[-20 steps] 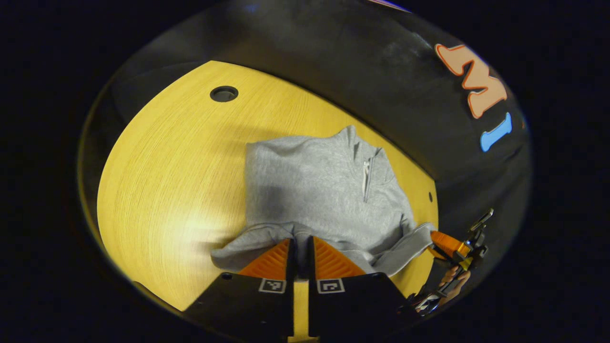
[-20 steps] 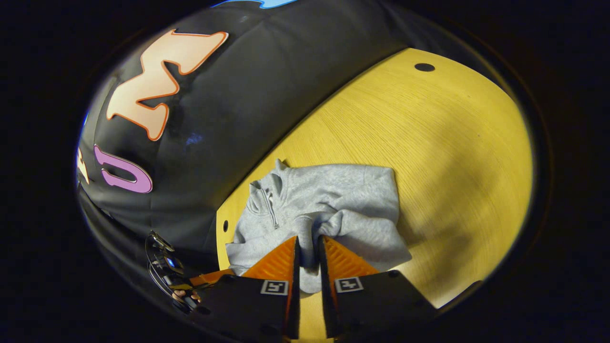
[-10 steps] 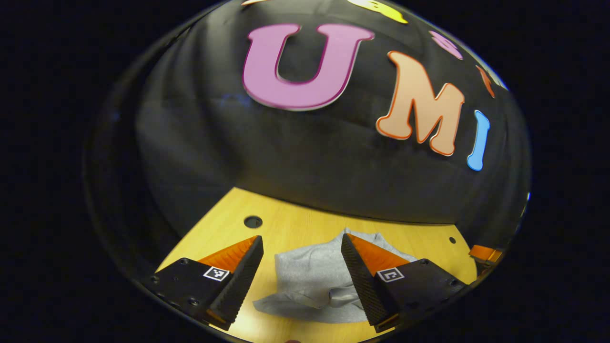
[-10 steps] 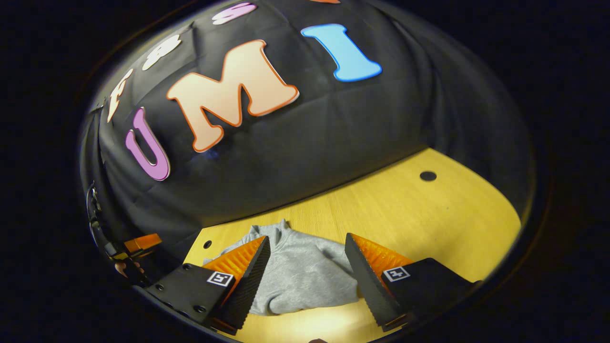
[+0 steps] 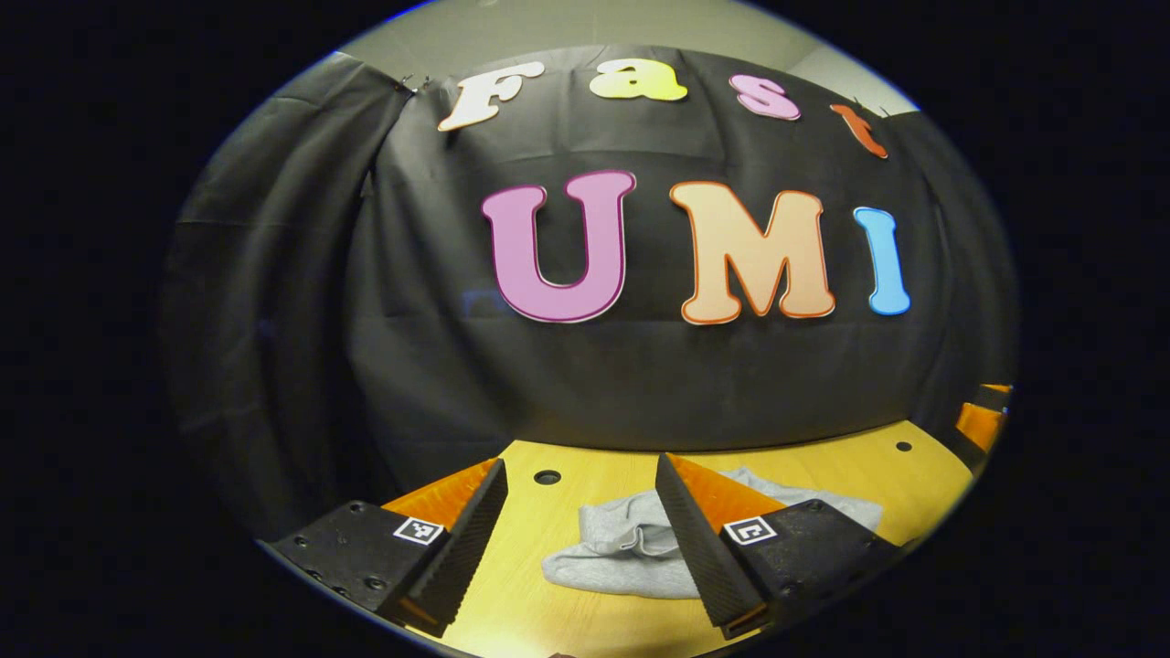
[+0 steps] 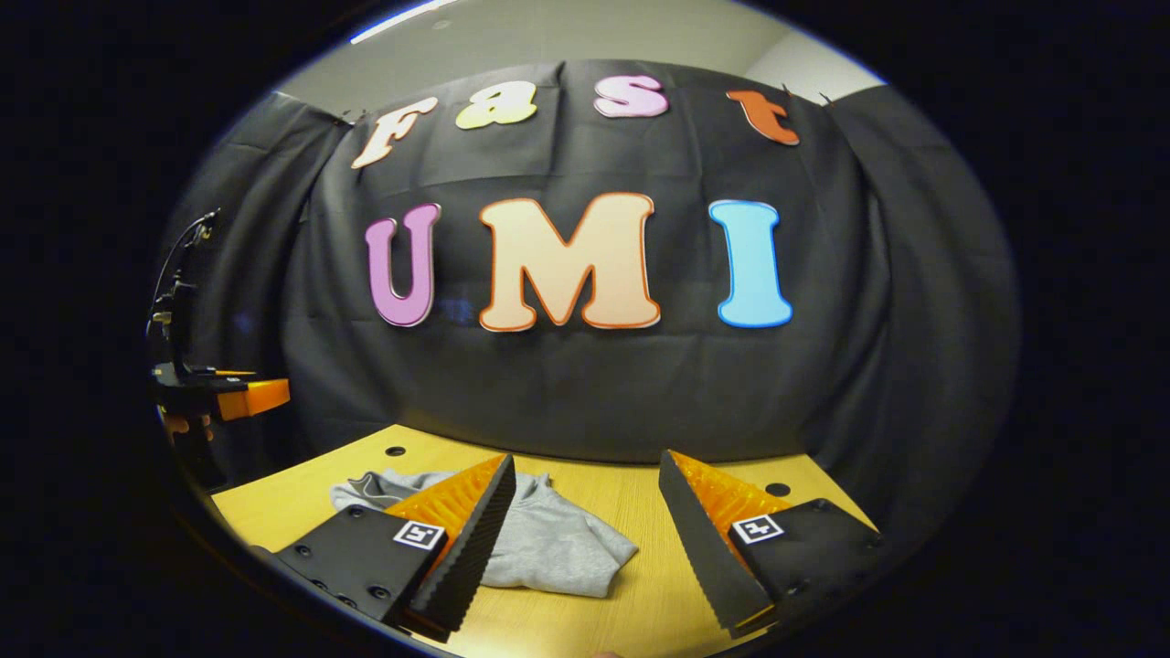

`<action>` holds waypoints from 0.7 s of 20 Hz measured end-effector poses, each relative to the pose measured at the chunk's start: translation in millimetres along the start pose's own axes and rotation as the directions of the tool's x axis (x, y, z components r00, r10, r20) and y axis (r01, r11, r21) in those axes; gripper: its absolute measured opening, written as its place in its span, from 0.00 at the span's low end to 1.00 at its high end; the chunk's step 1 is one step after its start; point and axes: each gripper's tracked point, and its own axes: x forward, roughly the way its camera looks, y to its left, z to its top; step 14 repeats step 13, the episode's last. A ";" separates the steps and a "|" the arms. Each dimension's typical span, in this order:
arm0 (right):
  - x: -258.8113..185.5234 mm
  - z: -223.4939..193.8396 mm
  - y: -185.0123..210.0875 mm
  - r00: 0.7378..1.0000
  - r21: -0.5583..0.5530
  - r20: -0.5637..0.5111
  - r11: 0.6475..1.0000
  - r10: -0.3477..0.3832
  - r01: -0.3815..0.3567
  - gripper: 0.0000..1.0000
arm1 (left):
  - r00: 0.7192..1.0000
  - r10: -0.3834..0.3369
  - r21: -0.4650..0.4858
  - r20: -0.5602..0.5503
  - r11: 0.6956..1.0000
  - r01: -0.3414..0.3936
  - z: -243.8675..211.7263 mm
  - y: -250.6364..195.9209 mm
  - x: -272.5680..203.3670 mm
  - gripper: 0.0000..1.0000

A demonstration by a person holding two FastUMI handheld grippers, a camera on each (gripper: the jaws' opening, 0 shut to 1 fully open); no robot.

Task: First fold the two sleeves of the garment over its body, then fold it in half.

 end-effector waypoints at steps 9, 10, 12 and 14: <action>-53.0 -16.1 40.0 0.997 0.067 -0.018 0.995 -0.069 0.070 0.98 | 0.995 -0.082 0.051 0.057 0.996 0.079 9.0 8.0 -49.9 0.94; -56.0 -15.6 42.2 0.997 0.071 -0.016 0.994 -0.076 0.077 0.98 | 0.995 -0.089 0.052 0.054 0.995 0.087 7.6 9.8 -51.6 0.94; -60.8 -13.1 44.6 0.996 0.073 -0.011 0.993 -0.094 0.094 0.98 | 0.994 -0.099 0.052 0.051 0.994 0.096 6.0 15.7 -55.2 0.94; -63.0 -10.7 45.7 0.995 0.072 -0.006 0.992 -0.100 0.100 0.95 | 0.993 -0.104 0.053 0.052 0.993 0.101 5.1 16.4 -56.2 0.94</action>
